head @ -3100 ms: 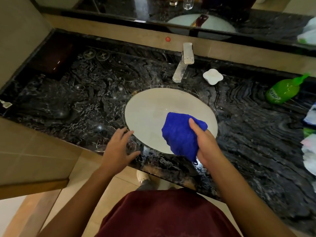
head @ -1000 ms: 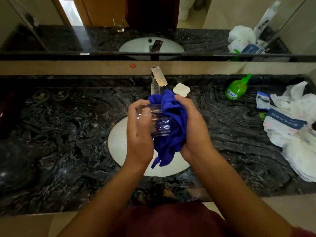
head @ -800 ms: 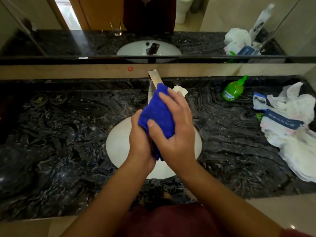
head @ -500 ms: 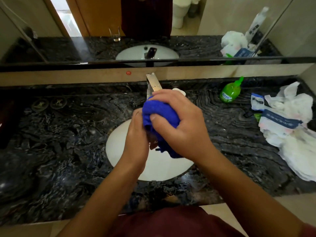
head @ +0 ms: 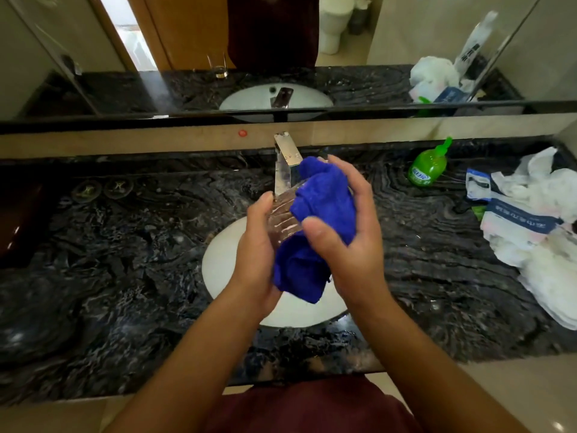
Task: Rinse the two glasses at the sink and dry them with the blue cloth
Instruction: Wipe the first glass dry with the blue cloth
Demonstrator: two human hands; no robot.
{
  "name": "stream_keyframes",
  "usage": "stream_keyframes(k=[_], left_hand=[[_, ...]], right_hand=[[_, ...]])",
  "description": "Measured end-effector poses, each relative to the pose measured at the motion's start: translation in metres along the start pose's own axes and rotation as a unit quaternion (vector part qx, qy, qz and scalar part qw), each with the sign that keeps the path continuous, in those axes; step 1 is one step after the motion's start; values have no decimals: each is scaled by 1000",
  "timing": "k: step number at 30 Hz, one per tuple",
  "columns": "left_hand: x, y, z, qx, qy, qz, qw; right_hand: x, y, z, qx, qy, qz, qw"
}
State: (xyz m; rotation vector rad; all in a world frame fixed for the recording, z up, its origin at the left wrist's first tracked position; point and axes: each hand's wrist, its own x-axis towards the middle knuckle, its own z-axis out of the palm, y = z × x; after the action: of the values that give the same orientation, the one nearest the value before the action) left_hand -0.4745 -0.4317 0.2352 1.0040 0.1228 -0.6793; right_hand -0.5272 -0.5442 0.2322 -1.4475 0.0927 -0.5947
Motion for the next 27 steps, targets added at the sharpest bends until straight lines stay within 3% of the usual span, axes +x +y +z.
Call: stream_keyframes(k=[4,7,9,12,14,18,21,24,27], left_hand=[[1,1,-7,107,0,12,994],[2,-3,-4,231,56,76,968],[2,-4,-4,254,84,112,957],[3,4,-7,105,21,49,993],[0,10,-7,13,-22,-13,1000],[0,8,-7,21,4,39,999],[-2,4,-2,59,20,77,995],[-9,5,4,91,28,122,988],[-14,6,8,95,-7,124,988]], right_hand=[[2,2,-9,-71,-3,-17,997],[1,1,-9,-58,31,-15,998],[0,1,-9,-75,41,-37,996],[-5,1,-7,-82,36,-52,995],[-7,2,-9,-90,22,-53,994],[-7,0,-14,-162,-35,-64,984],[-7,-5,-13,-279,-54,-101,953],[-8,-14,-7,-426,-78,-171,885],[-1,-28,-4,-512,-124,-180,831]])
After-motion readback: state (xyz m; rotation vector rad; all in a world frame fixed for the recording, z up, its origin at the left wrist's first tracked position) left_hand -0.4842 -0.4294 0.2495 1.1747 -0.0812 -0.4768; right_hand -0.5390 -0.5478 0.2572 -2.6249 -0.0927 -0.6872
